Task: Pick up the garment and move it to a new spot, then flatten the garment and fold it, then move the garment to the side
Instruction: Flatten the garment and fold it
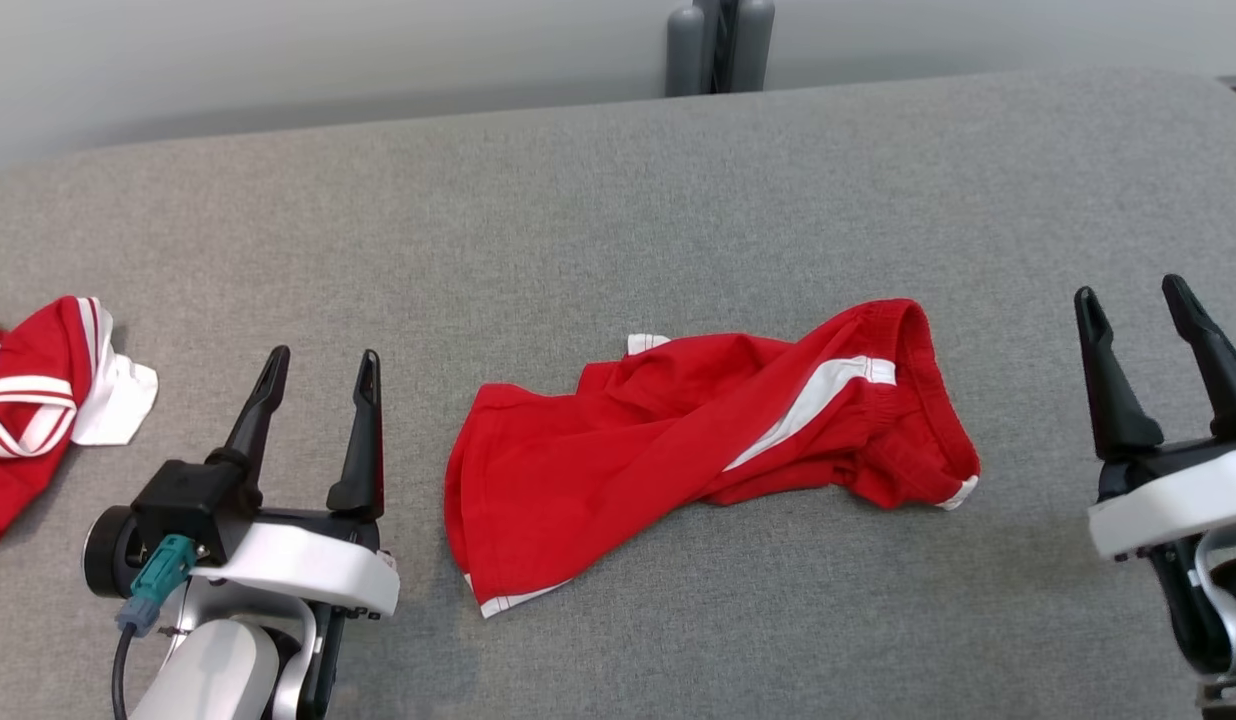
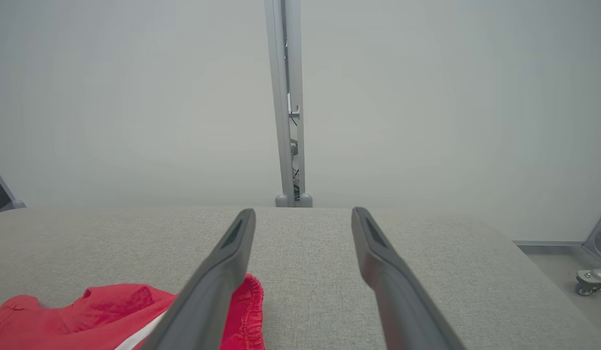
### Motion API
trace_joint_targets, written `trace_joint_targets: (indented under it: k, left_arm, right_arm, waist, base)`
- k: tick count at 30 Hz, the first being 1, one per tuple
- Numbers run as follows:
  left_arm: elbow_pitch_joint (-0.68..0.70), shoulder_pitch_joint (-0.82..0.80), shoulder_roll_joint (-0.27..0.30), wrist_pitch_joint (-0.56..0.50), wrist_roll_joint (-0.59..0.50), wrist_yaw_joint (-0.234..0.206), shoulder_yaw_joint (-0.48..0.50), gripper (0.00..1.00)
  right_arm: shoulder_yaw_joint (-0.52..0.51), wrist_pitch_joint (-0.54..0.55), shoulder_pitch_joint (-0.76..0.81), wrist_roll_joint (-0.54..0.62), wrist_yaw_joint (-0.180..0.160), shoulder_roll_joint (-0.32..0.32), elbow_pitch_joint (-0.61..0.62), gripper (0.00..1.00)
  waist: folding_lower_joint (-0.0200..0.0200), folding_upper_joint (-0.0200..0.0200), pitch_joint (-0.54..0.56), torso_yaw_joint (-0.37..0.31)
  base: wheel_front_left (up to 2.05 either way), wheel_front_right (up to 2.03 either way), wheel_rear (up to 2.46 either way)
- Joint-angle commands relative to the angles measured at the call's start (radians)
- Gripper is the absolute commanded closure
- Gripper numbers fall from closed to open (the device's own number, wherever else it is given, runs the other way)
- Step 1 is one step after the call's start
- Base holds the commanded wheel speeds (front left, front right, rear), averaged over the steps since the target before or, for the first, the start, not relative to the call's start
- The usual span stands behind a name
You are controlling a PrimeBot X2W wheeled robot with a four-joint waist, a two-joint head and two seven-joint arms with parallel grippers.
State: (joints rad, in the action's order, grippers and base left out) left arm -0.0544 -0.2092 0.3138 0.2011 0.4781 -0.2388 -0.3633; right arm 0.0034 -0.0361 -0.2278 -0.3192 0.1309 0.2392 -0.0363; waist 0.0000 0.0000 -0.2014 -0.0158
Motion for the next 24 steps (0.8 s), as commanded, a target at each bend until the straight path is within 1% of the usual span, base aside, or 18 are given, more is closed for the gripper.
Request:
trace_joint_targets:
  k: [1, 4, 8, 12, 15, 19, 21, 24]
  left_arm:
    - [0.004, 0.009, 0.009, -0.003, -0.002, -0.006, 0.001, 0.00]
    - [0.006, 0.035, 0.009, -0.007, -0.001, -0.011, -0.005, 0.00]
    - [0.009, 0.072, 0.011, -0.004, 0.016, -0.022, 0.003, 0.00]
    - [0.022, 0.104, 0.024, -0.014, 0.022, -0.027, 0.003, 0.00]
    - [0.033, 0.109, 0.033, -0.021, 0.018, -0.027, -0.001, 0.00]
    - [0.052, 0.084, 0.040, -0.027, 0.004, -0.021, -0.012, 0.00]
    - [0.062, 0.070, 0.042, -0.045, -0.006, -0.012, -0.032, 0.00]
    - [0.077, 0.064, 0.039, -0.112, -0.019, 0.024, -0.103, 0.00]
  right_arm:
    - [-0.004, -0.011, 0.022, 0.020, 0.000, -0.005, 0.005, 0.00]
    - [-0.011, -0.028, 0.063, 0.067, 0.000, -0.028, 0.010, 0.00]
    - [-0.025, -0.033, 0.132, 0.091, 0.000, -0.068, 0.019, 0.00]
    - [-0.030, -0.029, 0.172, 0.094, 0.000, -0.088, 0.029, 0.00]
    - [-0.032, -0.021, 0.174, 0.095, 0.000, -0.090, 0.035, 0.00]
    - [-0.034, -0.018, 0.168, 0.098, 0.000, -0.091, 0.043, 0.00]
    - [-0.032, -0.009, 0.163, 0.098, 0.000, -0.088, 0.044, 0.00]
    - [-0.029, -0.002, 0.161, 0.102, 0.000, -0.089, 0.049, 0.00]
  waist:
    - [0.0000, 0.0000, 0.016, 0.000]
    - [0.0000, 0.0000, 0.045, 0.004]
    - [0.0000, 0.0000, 0.069, 0.007]
    - [0.0000, 0.0000, 0.078, 0.005]
    - [0.0000, 0.0000, 0.076, 0.007]
    - [0.0000, 0.0000, 0.070, 0.012]
    - [0.0000, 0.0000, 0.066, 0.013]
    - [0.0000, 0.0000, 0.051, 0.016]
  base:
    - [0.00, 0.00, 0.00]
    - [0.00, 0.00, 0.00]
    - [0.00, 0.00, 0.00]
    - [0.00, 0.00, 0.00]
    - [0.00, 0.00, 0.00]
    - [0.00, 0.00, 0.00]
    - [0.00, 0.00, 0.00]
    - [0.00, 0.00, 0.00]
